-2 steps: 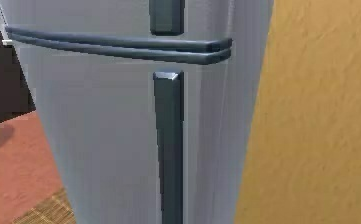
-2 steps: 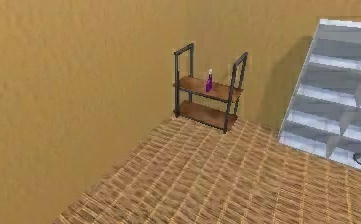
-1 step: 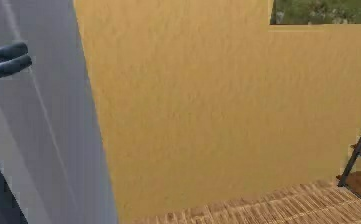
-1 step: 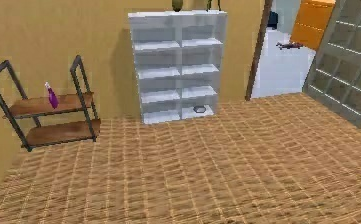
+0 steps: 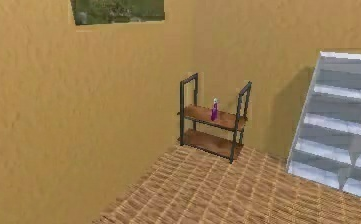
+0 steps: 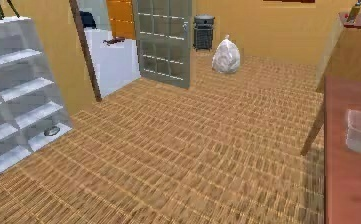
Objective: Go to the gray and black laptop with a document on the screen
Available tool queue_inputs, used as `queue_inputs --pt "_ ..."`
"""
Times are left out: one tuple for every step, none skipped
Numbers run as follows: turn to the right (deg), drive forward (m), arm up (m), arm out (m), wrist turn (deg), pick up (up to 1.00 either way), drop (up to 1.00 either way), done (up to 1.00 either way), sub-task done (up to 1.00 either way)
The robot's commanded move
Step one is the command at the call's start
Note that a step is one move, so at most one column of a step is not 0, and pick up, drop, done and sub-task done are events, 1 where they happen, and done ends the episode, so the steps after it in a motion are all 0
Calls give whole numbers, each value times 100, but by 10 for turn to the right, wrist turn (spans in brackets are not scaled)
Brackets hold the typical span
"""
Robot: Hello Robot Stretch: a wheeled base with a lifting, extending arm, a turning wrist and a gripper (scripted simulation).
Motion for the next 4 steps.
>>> queue_inputs --pt "270 0 0 0 0 0 0 0 0" --pt "0 10 0 0 0 0 0 0 0" --pt "-450 0 0 0 0 0 0 0 0" --pt "-210 0 0 0 0 0 0 0 0"
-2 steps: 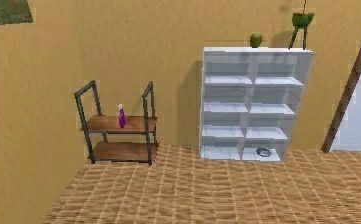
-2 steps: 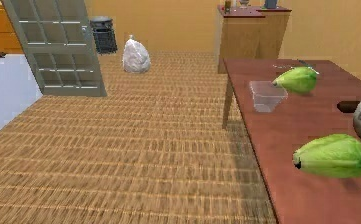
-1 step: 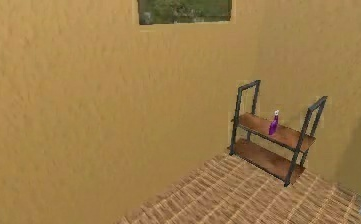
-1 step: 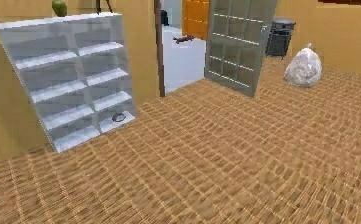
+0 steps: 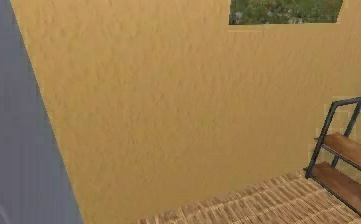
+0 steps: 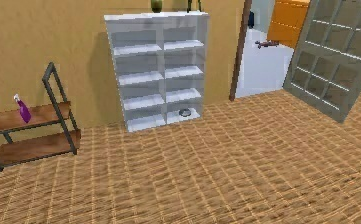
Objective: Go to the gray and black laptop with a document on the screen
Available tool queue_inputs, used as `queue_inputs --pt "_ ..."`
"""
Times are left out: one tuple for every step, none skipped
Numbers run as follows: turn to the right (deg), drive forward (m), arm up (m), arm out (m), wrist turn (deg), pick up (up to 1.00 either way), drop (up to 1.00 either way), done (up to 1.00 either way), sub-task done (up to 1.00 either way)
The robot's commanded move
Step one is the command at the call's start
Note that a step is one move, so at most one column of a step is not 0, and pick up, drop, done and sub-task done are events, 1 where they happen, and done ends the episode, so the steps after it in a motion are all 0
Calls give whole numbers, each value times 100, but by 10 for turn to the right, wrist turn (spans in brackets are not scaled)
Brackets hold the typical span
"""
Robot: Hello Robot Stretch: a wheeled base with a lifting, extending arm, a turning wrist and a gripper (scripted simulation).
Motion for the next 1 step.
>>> queue_inputs --pt "0 15 0 0 0 0 0 0 0"
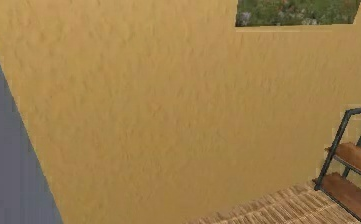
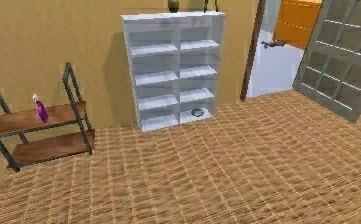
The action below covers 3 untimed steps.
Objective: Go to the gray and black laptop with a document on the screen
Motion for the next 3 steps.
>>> queue_inputs --pt "-450 0 0 0 0 0 0 0 0" --pt "-450 0 0 0 0 0 0 0 0" --pt "-180 0 0 0 0 0 0 0 0"
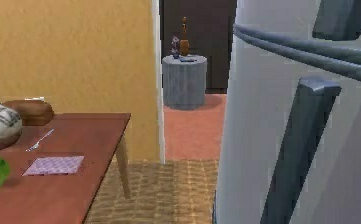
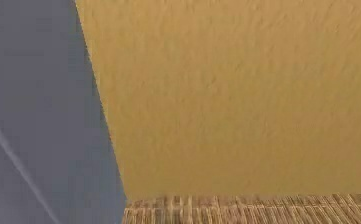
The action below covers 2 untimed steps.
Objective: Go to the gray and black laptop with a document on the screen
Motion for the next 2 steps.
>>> queue_inputs --pt "0 100 0 0 0 0 0 0 0" --pt "0 35 0 0 0 0 0 0 0"
